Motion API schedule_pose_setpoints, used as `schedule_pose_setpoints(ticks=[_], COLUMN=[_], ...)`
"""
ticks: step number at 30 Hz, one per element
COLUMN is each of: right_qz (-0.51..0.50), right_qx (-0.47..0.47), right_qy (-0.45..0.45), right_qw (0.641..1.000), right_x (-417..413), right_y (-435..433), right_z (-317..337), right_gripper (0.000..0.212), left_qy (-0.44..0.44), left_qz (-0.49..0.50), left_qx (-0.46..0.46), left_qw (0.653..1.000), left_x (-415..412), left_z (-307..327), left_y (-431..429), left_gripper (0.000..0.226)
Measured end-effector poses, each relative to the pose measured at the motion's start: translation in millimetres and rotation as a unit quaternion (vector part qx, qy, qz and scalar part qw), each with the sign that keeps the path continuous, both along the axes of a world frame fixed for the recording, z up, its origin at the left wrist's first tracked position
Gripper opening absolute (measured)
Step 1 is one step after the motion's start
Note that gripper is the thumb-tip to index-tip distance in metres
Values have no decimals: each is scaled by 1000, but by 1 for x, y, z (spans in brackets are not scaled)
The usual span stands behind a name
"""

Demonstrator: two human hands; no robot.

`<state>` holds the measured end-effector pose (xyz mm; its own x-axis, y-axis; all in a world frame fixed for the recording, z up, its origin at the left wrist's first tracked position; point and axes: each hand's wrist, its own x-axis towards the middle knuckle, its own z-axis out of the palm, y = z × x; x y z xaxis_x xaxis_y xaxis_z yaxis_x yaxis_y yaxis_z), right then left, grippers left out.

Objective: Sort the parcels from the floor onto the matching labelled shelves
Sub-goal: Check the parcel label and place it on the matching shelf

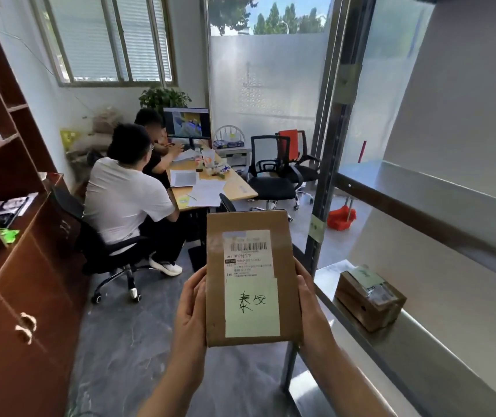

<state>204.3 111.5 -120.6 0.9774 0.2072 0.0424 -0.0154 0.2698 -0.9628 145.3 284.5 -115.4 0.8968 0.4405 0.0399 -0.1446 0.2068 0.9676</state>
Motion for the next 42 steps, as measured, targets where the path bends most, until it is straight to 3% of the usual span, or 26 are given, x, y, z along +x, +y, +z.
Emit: schedule_pose_setpoints(ticks=[15, 36, 42], right_qz=[-84, -230, -277], right_qx=[-10, -1, -28], right_qy=[-21, -33, -30], right_qw=[996, 973, 960], right_x=[63, 217, 243], right_y=[127, 69, 63], right_z=[10, 38, 45], right_gripper=[39, 45, 38], left_qy=[-18, -49, -52], left_qz=[-72, -223, -257], left_qx=[3, 3, -18], left_qw=[997, 974, 965], left_x=[98, 311, 348], left_z=[12, 34, 32], left_y=[137, 72, 60], left_gripper=[27, 27, 28])
